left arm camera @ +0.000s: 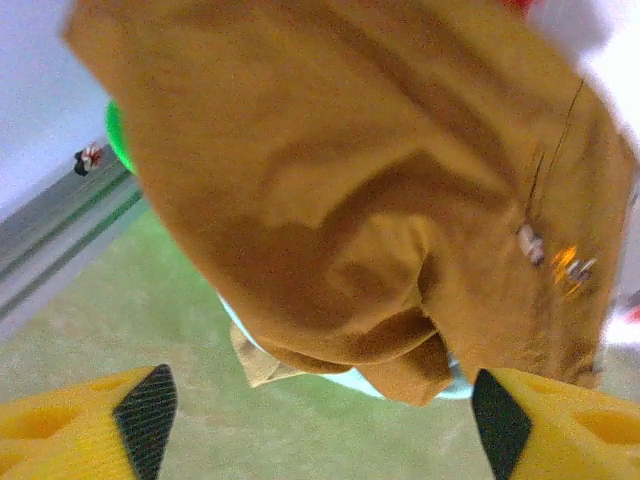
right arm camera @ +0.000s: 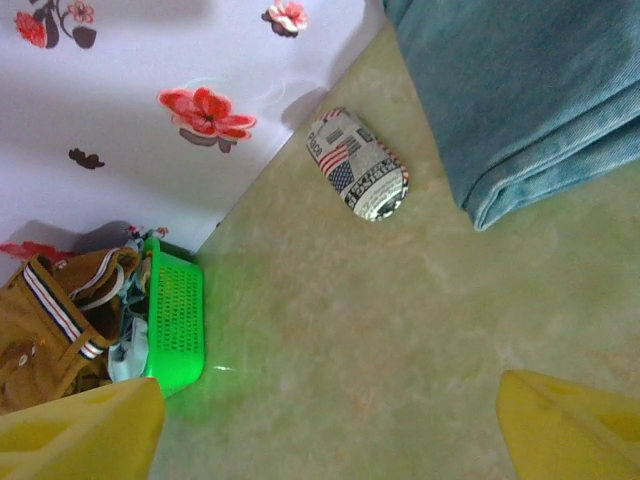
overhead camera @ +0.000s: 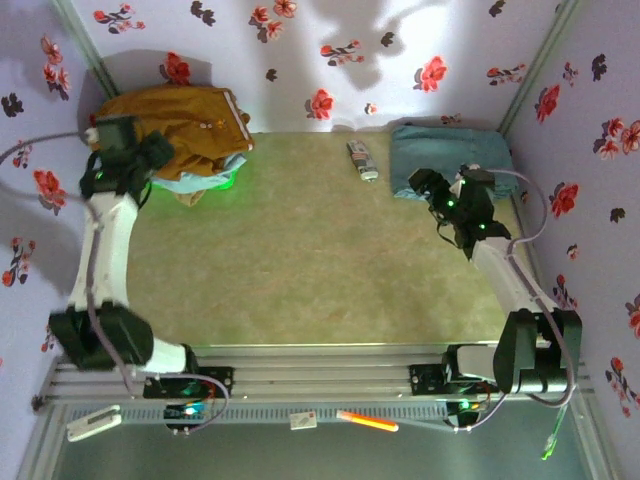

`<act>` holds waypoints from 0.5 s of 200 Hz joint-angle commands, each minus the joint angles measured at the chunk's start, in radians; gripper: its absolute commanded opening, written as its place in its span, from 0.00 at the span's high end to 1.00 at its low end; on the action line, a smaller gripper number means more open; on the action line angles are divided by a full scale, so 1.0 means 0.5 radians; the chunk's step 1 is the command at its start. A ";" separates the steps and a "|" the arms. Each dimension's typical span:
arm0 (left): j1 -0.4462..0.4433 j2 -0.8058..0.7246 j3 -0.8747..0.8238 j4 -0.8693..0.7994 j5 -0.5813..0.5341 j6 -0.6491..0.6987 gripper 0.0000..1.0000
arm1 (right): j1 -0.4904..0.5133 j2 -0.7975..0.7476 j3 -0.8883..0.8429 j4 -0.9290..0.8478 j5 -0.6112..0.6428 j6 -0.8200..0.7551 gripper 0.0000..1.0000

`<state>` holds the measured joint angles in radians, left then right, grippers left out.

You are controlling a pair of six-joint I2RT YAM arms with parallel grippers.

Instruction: Fold and stack the trousers

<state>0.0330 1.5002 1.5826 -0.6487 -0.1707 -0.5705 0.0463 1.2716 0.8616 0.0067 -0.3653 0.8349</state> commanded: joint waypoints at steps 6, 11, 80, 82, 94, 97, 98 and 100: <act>-0.226 0.406 0.429 -0.474 -0.381 0.340 0.10 | 0.043 -0.015 -0.050 0.000 -0.031 0.002 0.11; -0.250 0.487 0.504 -0.495 -0.386 0.367 0.09 | 0.045 -0.012 -0.049 -0.002 -0.032 0.002 0.11; -0.287 1.235 1.159 -0.595 -0.490 0.515 0.05 | 0.061 -0.065 -0.036 -0.111 -0.052 -0.052 0.09; -0.287 1.250 1.163 -0.595 -0.502 0.515 0.07 | 0.061 -0.070 -0.035 -0.118 -0.047 -0.055 0.09; -0.278 1.313 1.175 -0.567 -0.517 0.533 0.19 | 0.059 -0.103 -0.039 -0.138 -0.037 -0.070 0.08; -0.275 1.324 1.178 -0.564 -0.517 0.536 0.23 | 0.059 -0.108 -0.036 -0.141 -0.037 -0.071 0.08; -0.275 1.328 1.179 -0.563 -0.518 0.538 0.24 | 0.059 -0.110 -0.035 -0.146 -0.039 -0.074 0.08; -0.275 1.337 1.181 -0.557 -0.517 0.545 0.27 | 0.060 -0.110 -0.035 -0.149 -0.038 -0.075 0.08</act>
<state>-0.1188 2.1036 2.1334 -0.9024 -0.3607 -0.3416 0.0704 1.2610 0.8463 -0.0303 -0.3748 0.8291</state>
